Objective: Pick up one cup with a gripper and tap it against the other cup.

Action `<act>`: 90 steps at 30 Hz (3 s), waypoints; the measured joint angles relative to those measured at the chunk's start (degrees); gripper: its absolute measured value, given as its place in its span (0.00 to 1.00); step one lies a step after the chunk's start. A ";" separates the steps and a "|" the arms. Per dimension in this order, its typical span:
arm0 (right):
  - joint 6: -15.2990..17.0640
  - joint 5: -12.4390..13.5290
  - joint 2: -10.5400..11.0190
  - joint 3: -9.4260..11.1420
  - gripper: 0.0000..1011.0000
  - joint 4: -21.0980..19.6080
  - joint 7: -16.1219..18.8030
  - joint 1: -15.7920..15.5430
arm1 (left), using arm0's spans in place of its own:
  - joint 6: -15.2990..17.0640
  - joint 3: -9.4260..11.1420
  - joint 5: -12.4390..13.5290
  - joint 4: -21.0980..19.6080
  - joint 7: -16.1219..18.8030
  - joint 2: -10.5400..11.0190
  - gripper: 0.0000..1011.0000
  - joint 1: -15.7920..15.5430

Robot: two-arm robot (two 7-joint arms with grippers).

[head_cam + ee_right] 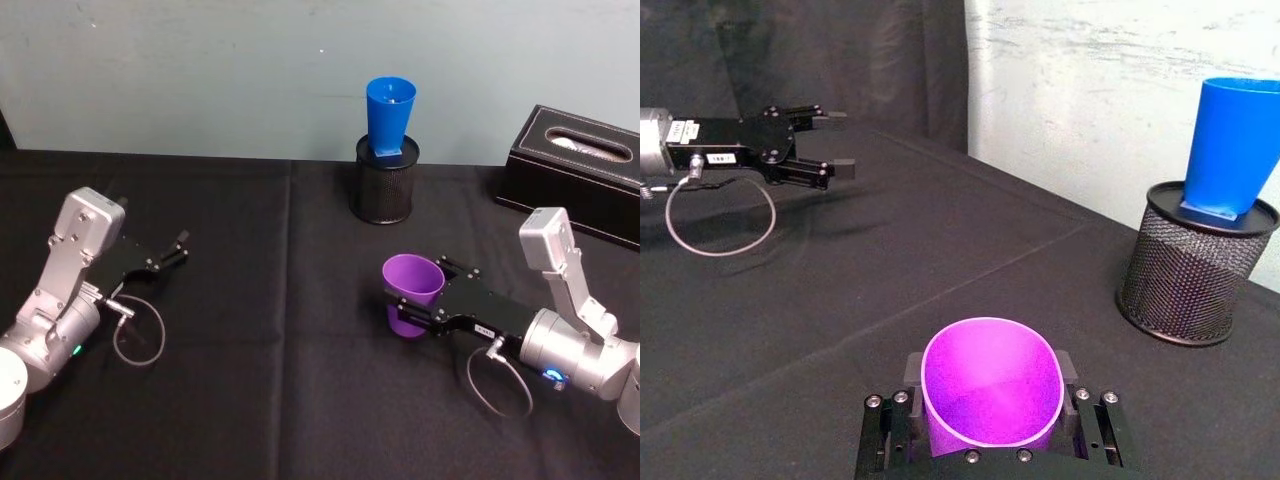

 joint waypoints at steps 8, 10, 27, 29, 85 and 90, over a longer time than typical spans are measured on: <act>0.09 0.02 -0.04 -0.02 0.73 0.06 0.17 0.04 | 0.00 0.00 0.00 0.00 0.00 0.00 0.99 0.00; 0.09 0.02 -0.04 -0.01 0.73 0.04 0.17 0.04 | 0.00 0.00 0.00 0.00 0.00 0.00 0.99 0.00; 0.09 0.03 0.03 0.01 0.83 -0.08 0.15 0.03 | 0.00 0.00 0.01 0.00 0.00 0.00 0.99 0.00; 0.09 0.03 0.03 0.01 0.90 -0.09 0.15 0.03 | 0.00 0.00 0.00 0.00 0.00 0.00 0.99 0.00; 1.52 -11.01 -4.43 9.80 0.99 -2.73 -24.55 -4.38 | 0.00 0.00 0.00 0.00 0.00 0.00 0.99 0.00; 0.83 -10.57 -4.92 9.88 0.99 -1.47 -22.75 -3.91 | 0.00 0.00 0.00 0.00 0.00 0.00 0.99 0.00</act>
